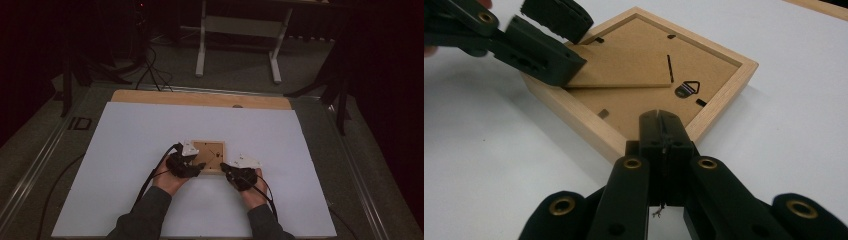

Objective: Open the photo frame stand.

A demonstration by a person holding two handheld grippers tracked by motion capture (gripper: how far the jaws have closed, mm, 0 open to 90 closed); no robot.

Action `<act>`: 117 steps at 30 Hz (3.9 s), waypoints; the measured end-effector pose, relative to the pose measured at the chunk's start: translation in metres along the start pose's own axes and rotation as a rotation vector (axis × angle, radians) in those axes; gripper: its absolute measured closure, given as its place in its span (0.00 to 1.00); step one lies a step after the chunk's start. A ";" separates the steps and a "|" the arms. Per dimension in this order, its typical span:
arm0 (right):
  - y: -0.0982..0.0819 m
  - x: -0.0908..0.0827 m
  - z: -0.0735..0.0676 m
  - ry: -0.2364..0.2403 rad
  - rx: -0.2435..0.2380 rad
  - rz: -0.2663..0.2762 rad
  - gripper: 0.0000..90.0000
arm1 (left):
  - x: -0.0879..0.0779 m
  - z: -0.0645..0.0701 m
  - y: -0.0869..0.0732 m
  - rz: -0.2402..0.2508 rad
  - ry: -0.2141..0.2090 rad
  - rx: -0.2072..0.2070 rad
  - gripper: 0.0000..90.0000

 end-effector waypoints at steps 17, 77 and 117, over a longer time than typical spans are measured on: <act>0.000 0.000 0.000 0.002 0.001 0.001 1.00 | 0.010 0.000 0.003 -0.050 0.013 0.013 0.57; 0.000 0.000 0.000 0.004 -0.004 0.004 1.00 | -0.023 -0.005 -0.014 -0.043 0.008 -0.028 0.99; 0.000 0.000 0.000 0.003 -0.006 0.005 1.00 | -0.033 -0.022 0.007 0.010 -0.003 -0.121 0.66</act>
Point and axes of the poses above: each handheld gripper's, and its own axes: x roughly forward along the jaws, y roughly out of its top, z roughly to its right, the point moved 7 cm from there along x, roughly forward along the jaws
